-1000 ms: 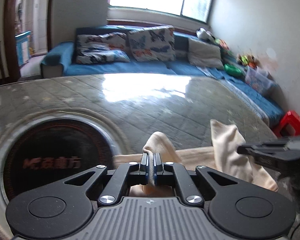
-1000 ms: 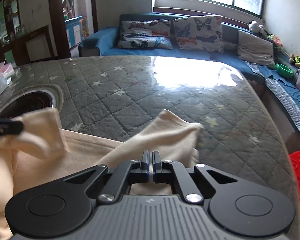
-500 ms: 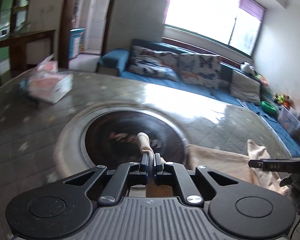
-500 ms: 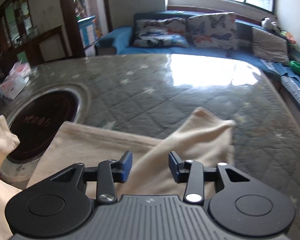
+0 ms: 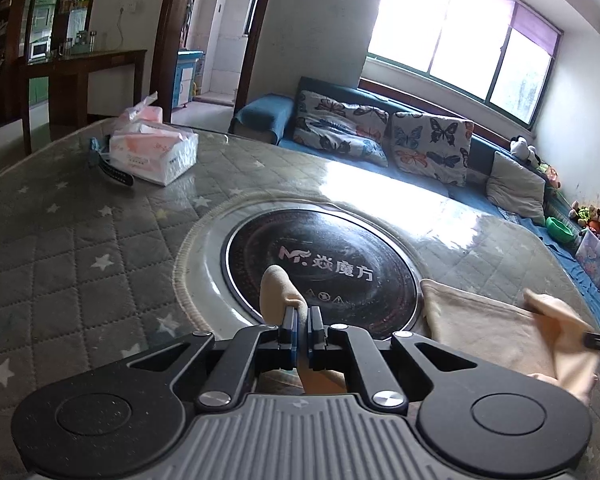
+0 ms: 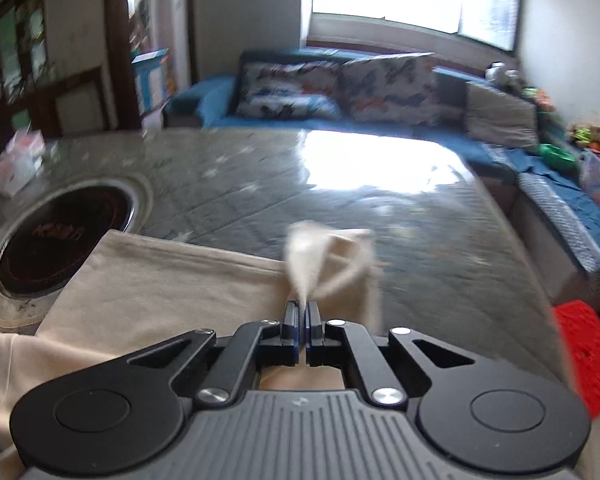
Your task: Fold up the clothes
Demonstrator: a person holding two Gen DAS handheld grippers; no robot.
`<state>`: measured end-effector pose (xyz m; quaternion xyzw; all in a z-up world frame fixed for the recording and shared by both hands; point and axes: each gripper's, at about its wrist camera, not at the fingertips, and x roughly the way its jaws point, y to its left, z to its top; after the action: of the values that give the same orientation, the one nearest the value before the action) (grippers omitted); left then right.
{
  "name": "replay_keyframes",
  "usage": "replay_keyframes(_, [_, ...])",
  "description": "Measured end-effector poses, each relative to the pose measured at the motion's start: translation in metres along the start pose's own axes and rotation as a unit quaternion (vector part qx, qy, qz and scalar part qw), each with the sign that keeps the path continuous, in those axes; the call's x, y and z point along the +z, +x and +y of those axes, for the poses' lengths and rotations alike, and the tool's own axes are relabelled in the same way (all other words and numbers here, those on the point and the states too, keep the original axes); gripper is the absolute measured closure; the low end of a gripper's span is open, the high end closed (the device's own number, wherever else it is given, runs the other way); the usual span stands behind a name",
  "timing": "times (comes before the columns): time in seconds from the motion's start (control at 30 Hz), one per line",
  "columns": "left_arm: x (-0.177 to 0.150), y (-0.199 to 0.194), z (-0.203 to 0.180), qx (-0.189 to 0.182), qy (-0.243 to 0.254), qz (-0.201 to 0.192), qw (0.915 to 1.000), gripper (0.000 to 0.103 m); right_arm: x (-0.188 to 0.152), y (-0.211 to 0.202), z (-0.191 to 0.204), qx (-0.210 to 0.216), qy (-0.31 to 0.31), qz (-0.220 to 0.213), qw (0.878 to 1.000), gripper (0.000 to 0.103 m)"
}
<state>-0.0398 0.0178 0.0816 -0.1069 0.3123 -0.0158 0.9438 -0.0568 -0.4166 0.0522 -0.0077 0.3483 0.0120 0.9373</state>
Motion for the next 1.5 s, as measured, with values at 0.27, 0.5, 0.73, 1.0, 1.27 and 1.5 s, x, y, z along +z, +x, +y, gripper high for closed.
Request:
replay_keyframes(0.27, [-0.015, -0.022, 0.019, 0.016, 0.005, 0.004, 0.9998, 0.098, -0.062, -0.094, -0.058, -0.069, 0.078, -0.034, 0.994, 0.101])
replay_keyframes(0.5, [-0.032, -0.016, 0.032, 0.034, 0.004, 0.043, 0.9985, 0.098, -0.115, -0.096, -0.09, -0.111, 0.126, 0.03, 0.985, 0.09])
replay_keyframes(0.73, [-0.032, -0.02, 0.031, 0.044, 0.007, 0.045, 0.998, 0.098, -0.107, -0.09, -0.084, -0.106, 0.082, 0.016, 0.991, 0.06])
replay_keyframes(1.0, [-0.034, -0.025, 0.035, 0.059, 0.007, 0.05, 0.997, 0.096, -0.092, -0.04, -0.051, -0.079, 0.013, 0.033, 0.996, 0.044])
replay_keyframes(1.27, [-0.034, -0.023, 0.032, 0.065, 0.013, 0.054, 0.9963, 0.094, -0.085, -0.029, -0.071, -0.114, 0.033, 0.032, 0.992, 0.041])
replay_keyframes(1.5, [-0.032, -0.025, 0.03, 0.065, 0.018, 0.051, 0.9964, 0.094, -0.082, -0.027, -0.076, -0.156, 0.021, 0.032, 0.987, 0.041])
